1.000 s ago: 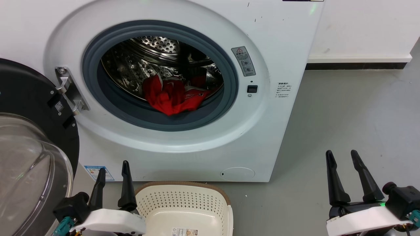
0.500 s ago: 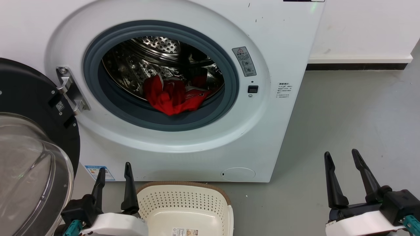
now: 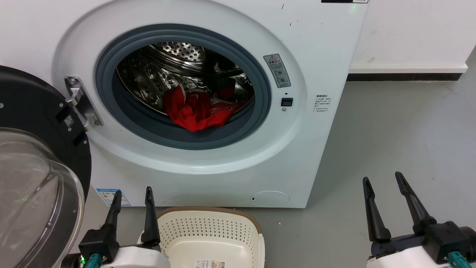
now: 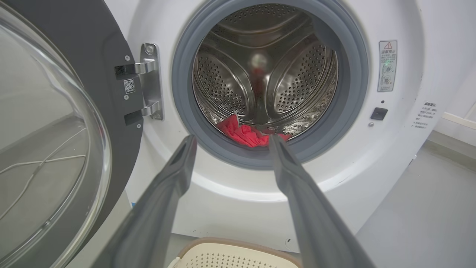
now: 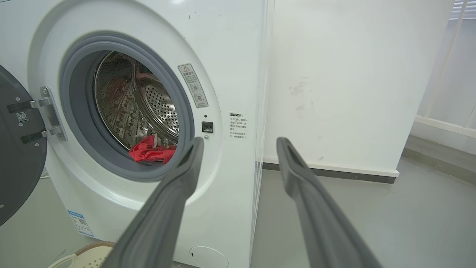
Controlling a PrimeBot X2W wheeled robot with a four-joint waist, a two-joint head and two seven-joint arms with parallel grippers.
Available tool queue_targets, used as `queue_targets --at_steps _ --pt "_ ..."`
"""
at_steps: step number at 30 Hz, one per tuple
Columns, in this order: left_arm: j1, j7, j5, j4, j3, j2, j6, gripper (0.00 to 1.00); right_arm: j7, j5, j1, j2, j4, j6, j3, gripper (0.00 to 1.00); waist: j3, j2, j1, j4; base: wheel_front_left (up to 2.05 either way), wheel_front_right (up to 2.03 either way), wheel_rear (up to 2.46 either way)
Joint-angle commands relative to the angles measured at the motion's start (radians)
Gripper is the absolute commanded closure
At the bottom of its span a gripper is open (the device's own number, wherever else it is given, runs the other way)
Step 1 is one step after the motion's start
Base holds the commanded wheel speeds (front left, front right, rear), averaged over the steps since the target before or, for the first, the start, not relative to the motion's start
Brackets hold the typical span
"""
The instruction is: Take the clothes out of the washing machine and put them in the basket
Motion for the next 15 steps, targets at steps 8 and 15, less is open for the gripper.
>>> queue_targets --at_steps 8,15 --pt "0.015 -0.021 0.059 0.003 -0.002 0.003 -0.001 0.0 -0.019 -0.038 0.022 0.0 -0.01 -0.001 -0.005 0.0 0.0 -0.0001 0.0 0.0 0.0 0.0 0.0" --pt "0.022 -0.031 0.089 0.007 -0.003 0.003 0.002 0.0 -0.028 -0.043 0.027 0.001 -0.004 -0.001 -0.009 0.0 0.0 -0.0001 0.0 0.001 0.0 0.0 0.0"
